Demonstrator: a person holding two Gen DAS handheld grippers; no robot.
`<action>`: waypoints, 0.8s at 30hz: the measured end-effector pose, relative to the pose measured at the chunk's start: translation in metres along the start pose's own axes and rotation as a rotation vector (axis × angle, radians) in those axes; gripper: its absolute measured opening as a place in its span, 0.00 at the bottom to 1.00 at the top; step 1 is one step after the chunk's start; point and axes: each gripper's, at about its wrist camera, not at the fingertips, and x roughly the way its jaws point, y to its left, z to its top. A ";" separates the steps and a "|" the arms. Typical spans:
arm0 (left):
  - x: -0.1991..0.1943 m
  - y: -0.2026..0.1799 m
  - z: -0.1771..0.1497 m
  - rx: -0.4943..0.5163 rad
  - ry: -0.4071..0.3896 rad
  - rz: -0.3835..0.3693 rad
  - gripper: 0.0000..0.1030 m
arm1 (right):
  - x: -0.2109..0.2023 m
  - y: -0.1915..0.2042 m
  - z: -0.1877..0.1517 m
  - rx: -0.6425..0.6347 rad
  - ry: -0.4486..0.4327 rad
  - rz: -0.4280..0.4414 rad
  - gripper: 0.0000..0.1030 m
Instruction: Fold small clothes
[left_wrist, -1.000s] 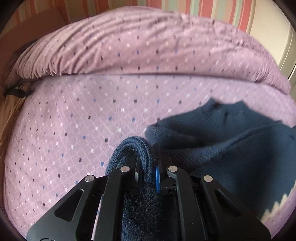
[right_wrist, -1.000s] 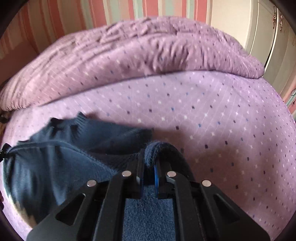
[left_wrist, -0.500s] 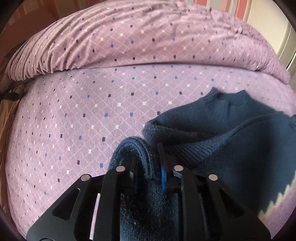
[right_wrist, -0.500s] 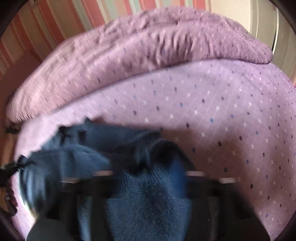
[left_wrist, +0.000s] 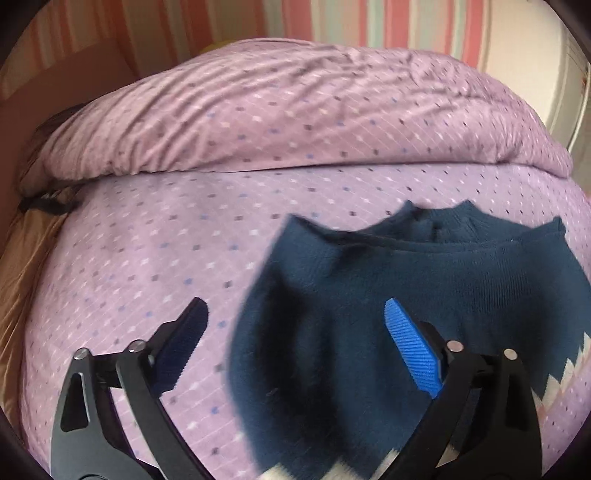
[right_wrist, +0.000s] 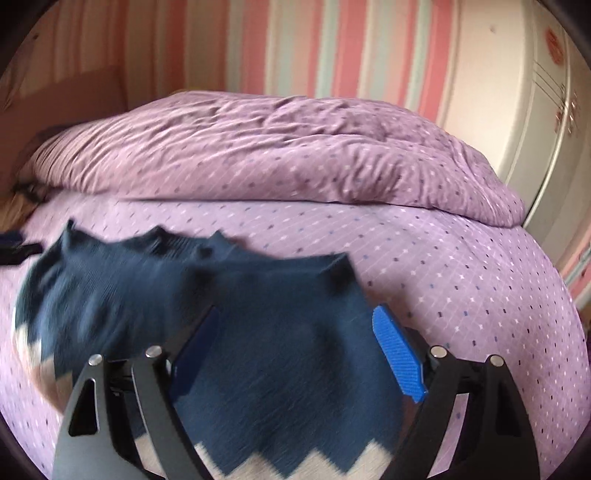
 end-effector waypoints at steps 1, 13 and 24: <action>0.009 -0.003 0.000 -0.001 0.010 -0.003 0.86 | -0.002 0.003 -0.004 -0.009 0.005 0.005 0.82; 0.109 -0.017 0.013 -0.013 0.202 -0.006 0.85 | 0.004 -0.002 -0.028 -0.010 0.081 0.015 0.79; 0.033 -0.016 -0.008 -0.024 0.087 -0.017 0.90 | 0.070 -0.035 0.017 0.167 0.102 0.025 0.79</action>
